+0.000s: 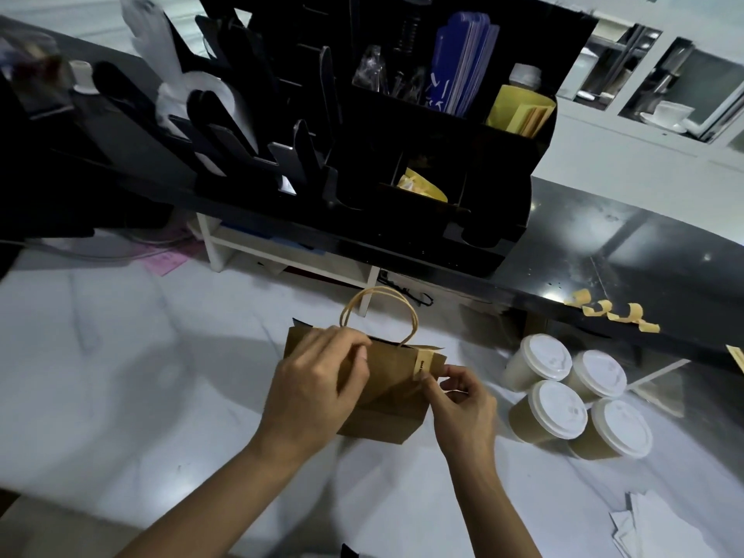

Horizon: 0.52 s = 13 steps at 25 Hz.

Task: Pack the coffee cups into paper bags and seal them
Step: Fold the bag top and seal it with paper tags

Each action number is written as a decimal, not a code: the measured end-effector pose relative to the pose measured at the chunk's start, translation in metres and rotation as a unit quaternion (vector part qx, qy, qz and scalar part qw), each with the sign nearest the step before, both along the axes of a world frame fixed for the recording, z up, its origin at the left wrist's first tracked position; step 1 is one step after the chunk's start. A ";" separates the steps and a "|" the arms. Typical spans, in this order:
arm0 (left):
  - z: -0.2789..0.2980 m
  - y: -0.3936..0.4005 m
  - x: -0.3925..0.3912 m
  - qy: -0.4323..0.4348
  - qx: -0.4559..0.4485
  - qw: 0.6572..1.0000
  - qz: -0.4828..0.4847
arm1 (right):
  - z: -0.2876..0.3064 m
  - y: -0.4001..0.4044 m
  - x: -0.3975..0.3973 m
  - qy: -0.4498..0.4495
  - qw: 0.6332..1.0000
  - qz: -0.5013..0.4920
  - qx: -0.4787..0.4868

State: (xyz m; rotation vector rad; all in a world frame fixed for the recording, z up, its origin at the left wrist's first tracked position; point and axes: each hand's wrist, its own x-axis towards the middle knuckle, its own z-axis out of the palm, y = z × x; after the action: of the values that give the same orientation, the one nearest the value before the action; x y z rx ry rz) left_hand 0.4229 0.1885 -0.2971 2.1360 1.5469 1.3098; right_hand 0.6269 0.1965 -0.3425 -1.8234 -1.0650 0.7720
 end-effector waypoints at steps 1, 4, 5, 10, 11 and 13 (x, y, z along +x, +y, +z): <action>-0.002 -0.001 -0.006 -0.021 -0.004 0.999 0.031 | 0.000 -0.001 -0.001 0.002 1.000 -0.002 0.005; -0.013 -0.004 -0.023 -0.067 -0.047 0.990 0.114 | -0.001 -0.005 -0.005 0.014 1.000 -0.010 0.014; -0.017 -0.005 -0.027 -0.067 -0.067 0.987 0.129 | -0.002 -0.006 -0.007 0.021 1.000 -0.014 0.014; -0.033 -0.012 -0.040 -0.076 -0.162 0.976 0.123 | -0.007 -0.013 -0.018 0.043 0.999 -0.018 -0.003; -0.036 -0.015 -0.042 -0.081 -0.175 0.975 0.115 | -0.008 -0.016 -0.020 0.047 0.999 -0.020 -0.010; -0.042 -0.018 -0.045 -0.087 -0.207 0.969 0.103 | -0.011 -0.021 -0.024 0.056 0.998 -0.022 -0.028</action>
State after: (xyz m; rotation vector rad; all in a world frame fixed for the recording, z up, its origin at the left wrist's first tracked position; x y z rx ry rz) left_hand 0.3776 0.1703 -0.3394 1.6027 1.8141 1.0749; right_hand 0.6032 0.1755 -0.3537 -1.8217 -0.9366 0.8739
